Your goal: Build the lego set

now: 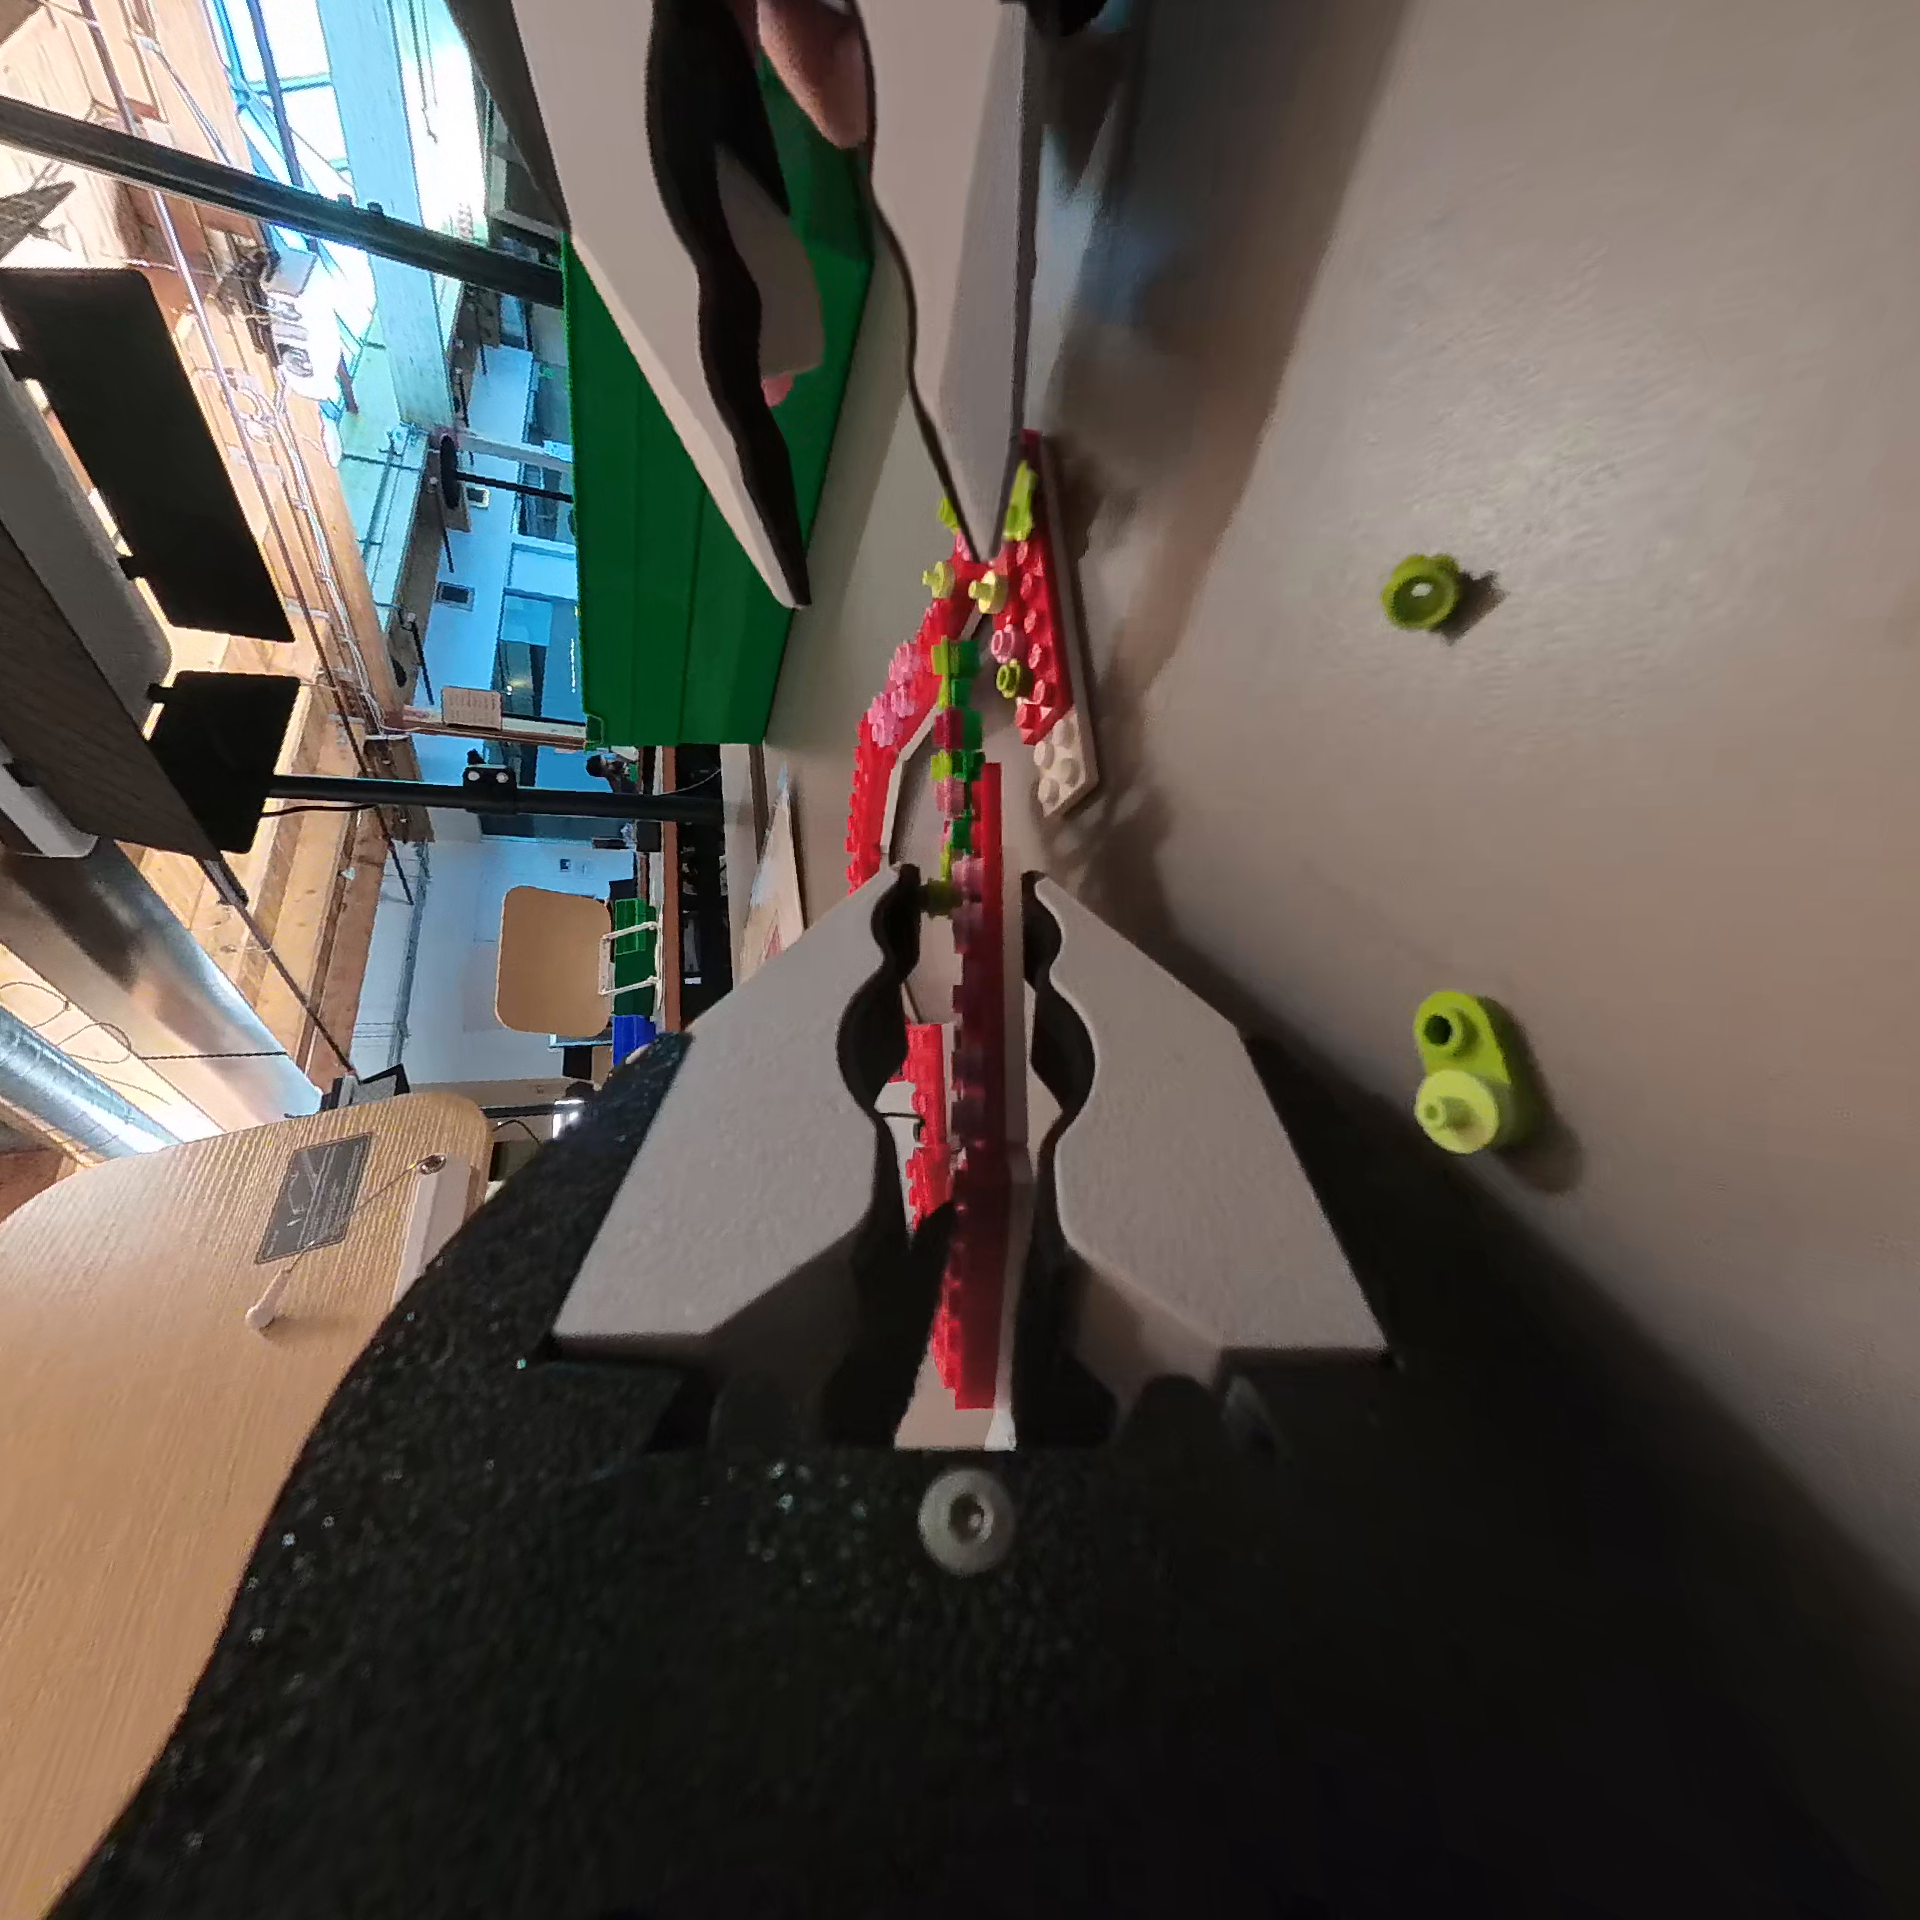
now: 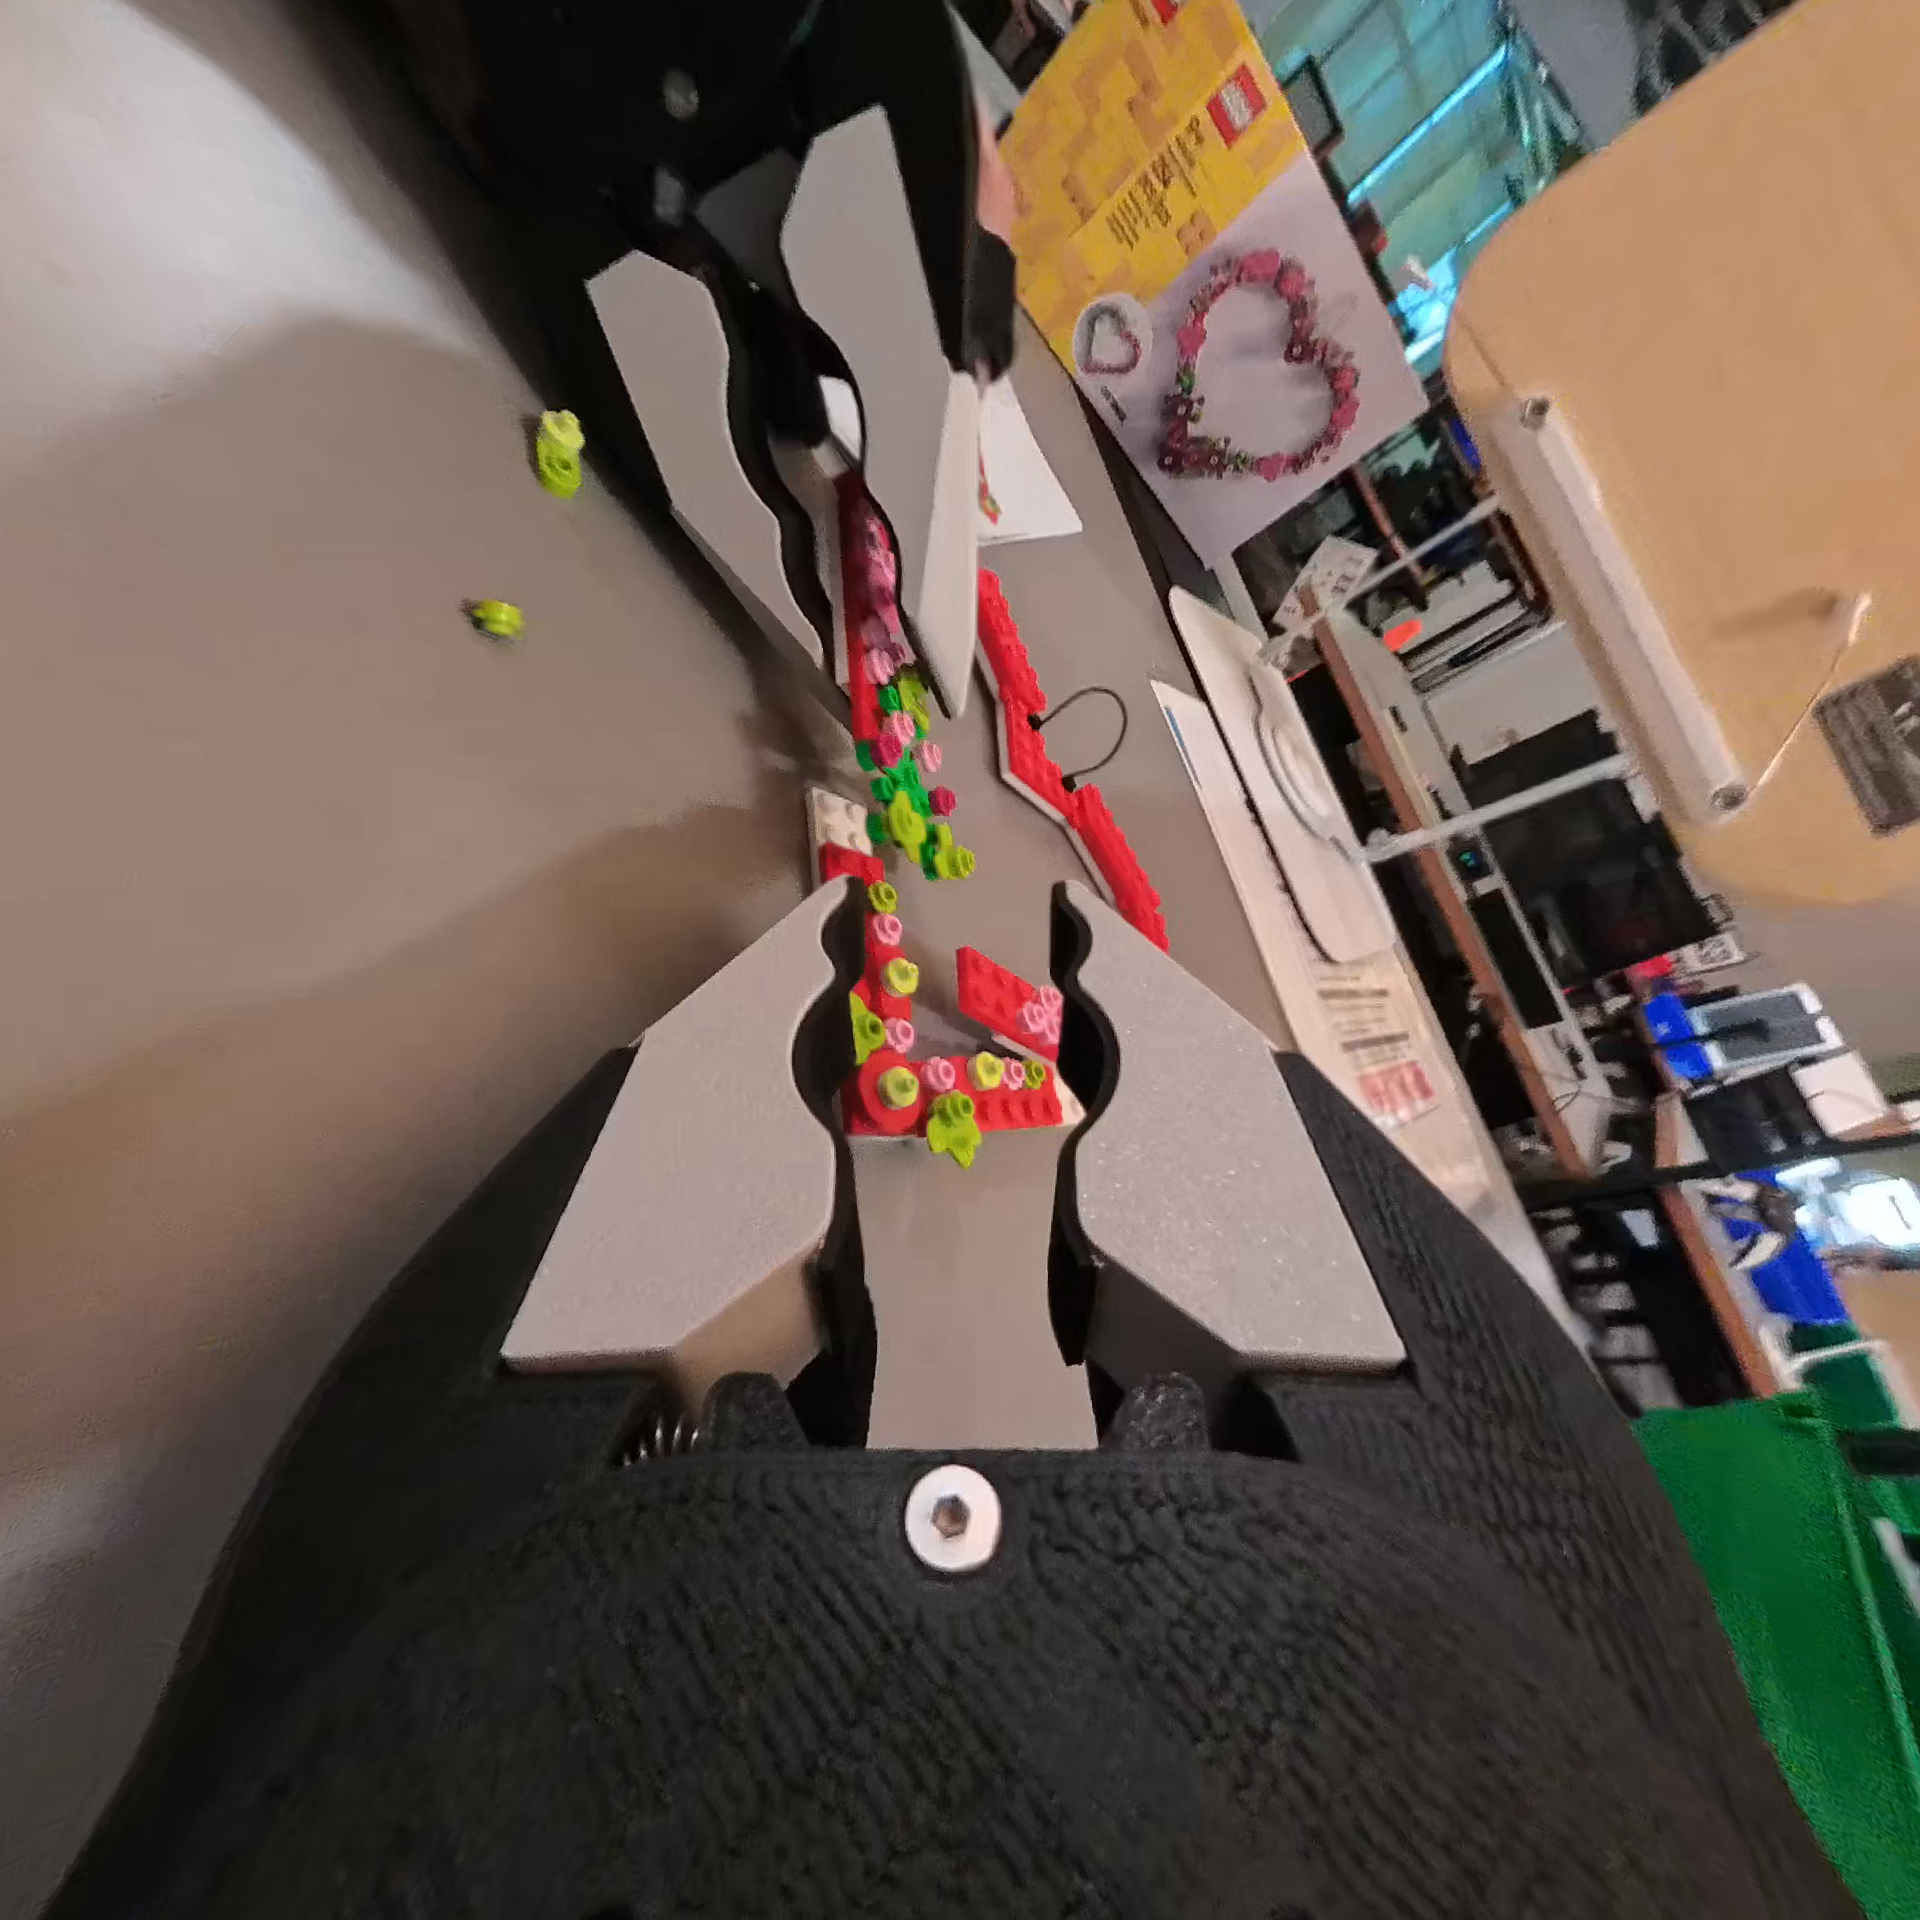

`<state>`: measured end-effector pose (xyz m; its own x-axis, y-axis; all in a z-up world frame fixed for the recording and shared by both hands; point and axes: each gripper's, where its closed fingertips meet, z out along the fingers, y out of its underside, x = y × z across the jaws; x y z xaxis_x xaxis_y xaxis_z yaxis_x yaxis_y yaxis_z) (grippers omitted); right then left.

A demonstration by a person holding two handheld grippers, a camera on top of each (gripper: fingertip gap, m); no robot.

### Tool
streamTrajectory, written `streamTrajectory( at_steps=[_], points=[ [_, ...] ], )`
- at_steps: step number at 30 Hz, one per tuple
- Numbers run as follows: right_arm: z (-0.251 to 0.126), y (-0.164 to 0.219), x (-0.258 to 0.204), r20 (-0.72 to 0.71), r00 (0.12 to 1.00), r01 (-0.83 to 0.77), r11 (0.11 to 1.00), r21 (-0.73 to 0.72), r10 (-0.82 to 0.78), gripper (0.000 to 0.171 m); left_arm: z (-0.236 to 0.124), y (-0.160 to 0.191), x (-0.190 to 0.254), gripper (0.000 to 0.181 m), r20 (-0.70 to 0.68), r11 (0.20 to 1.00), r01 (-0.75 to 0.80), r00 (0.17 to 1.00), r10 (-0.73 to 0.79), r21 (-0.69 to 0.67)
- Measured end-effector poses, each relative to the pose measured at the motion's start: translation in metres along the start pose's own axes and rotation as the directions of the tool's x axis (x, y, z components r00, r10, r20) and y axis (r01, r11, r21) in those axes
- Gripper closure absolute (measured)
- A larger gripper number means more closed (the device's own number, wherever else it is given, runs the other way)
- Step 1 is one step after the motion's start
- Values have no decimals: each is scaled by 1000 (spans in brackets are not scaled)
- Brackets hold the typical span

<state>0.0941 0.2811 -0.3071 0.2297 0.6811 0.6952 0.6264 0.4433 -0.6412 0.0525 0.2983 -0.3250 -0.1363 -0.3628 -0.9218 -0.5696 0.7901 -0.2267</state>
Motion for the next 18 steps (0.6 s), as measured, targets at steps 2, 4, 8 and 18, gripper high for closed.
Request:
streamTrajectory(
  at_steps=[2, 4, 8, 18],
  points=[
    [0, 5, 1, 29, 998, -54, 998, -25, 55, 136, 0, 0, 0, 165, 1, 1000, -3, 1000, 3, -3],
    [-2, 8, 2, 47, 995, -83, 996, -38, 85, 135, 1, 0, -1, 165, 7, 1000, -1, 1000, 1, -7],
    [-2, 8, 2, 100, 979, -175, 983, -55, 180, 134, 2, -1, -3, 165, 23, 1000, 8, 1000, -8, -18],
    [3, 10, -14, 271, 901, -318, 940, -119, 339, 130, 2, -3, -6, 165, 34, 1000, 15, 999, -15, -13]
  ],
)
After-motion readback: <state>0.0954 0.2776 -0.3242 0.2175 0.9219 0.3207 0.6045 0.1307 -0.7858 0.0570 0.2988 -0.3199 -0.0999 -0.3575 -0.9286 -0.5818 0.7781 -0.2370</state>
